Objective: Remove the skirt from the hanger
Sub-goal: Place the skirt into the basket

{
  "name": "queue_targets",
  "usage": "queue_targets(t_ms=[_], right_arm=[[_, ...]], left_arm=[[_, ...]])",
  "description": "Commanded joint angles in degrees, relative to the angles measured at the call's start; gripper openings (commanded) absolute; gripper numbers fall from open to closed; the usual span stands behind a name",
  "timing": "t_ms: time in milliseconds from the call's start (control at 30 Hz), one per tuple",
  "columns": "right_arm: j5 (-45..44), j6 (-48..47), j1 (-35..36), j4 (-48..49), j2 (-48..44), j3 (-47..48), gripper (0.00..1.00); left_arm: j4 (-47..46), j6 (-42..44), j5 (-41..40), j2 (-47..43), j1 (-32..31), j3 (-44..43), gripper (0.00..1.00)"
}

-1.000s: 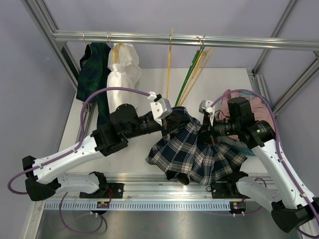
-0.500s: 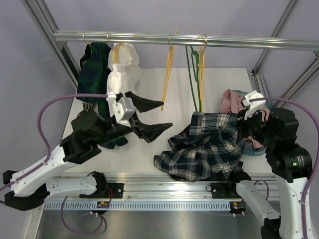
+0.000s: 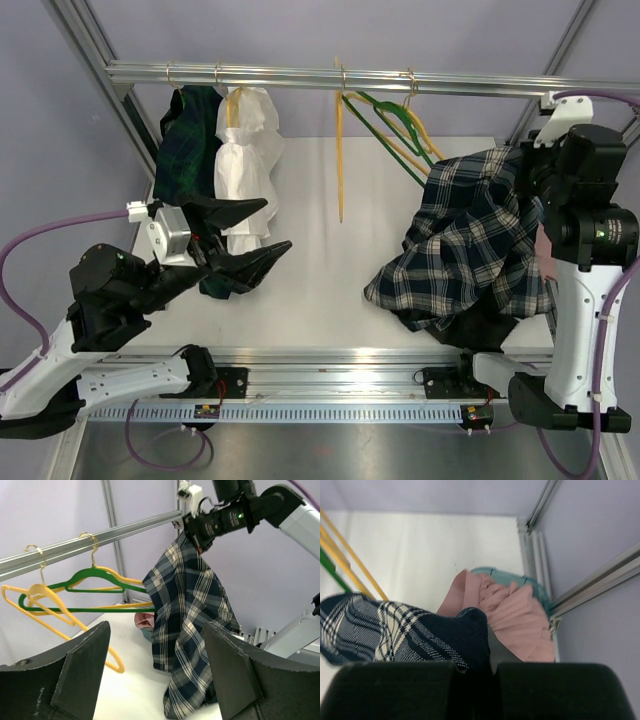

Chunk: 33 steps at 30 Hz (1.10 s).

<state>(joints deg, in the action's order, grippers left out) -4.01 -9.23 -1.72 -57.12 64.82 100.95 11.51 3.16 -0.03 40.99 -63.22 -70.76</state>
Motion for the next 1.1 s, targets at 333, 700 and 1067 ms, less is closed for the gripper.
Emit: queue_targets(t_ms=[333,700,1067], right_arm=[[2.8,-0.7,-20.9,16.1,13.7,18.5,0.0],[1.5,-0.2,-21.8,20.6,29.8,41.9,0.0],[0.6,3.1,-21.8,25.7,33.3,47.7,0.0]], left_arm=[[0.0,2.1,-3.3,-0.9,0.1,1.5,0.79],[-0.8,2.3,-3.9,-0.9,0.0,2.5,0.79],[-0.9,2.6,-4.2,0.0,0.1,2.1,0.8]])
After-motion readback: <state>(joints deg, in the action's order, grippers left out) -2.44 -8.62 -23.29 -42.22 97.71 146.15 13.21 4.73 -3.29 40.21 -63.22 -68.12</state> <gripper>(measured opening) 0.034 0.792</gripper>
